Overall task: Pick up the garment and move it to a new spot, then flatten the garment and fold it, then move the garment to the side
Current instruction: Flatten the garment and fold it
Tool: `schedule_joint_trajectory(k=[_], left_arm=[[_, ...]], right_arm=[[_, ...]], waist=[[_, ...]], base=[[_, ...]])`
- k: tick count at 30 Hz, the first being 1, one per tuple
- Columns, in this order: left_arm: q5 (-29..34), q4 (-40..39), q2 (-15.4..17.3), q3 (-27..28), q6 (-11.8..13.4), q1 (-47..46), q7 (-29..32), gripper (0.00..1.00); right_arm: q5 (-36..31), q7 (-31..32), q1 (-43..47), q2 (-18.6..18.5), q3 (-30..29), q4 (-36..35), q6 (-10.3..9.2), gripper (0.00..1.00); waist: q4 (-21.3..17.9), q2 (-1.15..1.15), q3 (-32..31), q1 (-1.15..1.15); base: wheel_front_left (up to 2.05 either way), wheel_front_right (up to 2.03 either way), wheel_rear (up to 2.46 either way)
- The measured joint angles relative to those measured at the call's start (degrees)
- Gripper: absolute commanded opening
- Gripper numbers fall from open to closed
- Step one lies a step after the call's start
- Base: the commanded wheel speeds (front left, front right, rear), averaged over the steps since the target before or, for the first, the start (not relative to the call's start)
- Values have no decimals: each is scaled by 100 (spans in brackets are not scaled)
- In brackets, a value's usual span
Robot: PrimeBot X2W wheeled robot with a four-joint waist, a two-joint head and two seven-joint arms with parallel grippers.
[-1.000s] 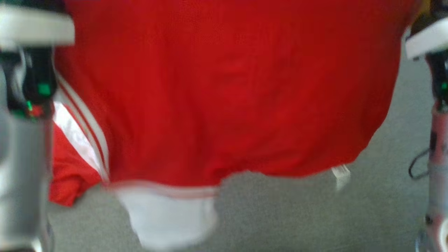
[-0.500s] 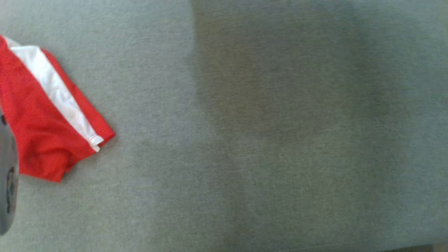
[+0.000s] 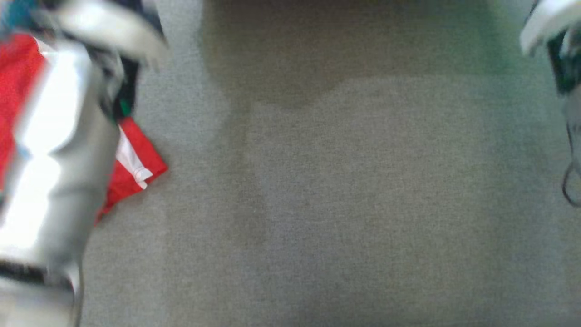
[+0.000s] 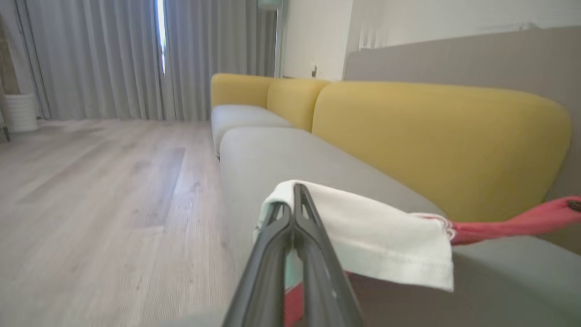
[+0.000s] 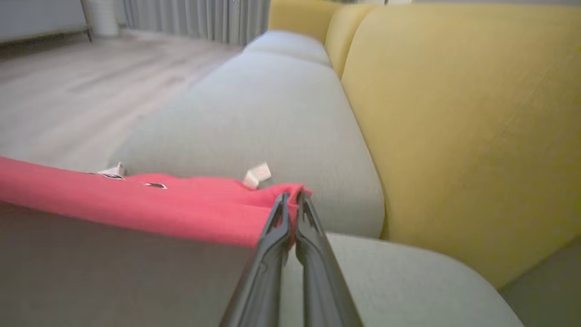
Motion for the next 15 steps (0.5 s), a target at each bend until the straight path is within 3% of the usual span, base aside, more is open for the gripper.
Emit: schedule_joint_trajectory(k=[7,15], left_arm=[[-584,-873,565,-769,0,1518,466,0],[-839,-1946,1123,-1237,2,2485,1015,0]], right_arm=[[846,821,743,-464,1369,118,0,0],[2056,1596,1557,-1202,2619,-733,0,0]], waist=[[59,0,-360,-1],[69,0,-762,-2]], base=[[0,0,0],[0,0,0]])
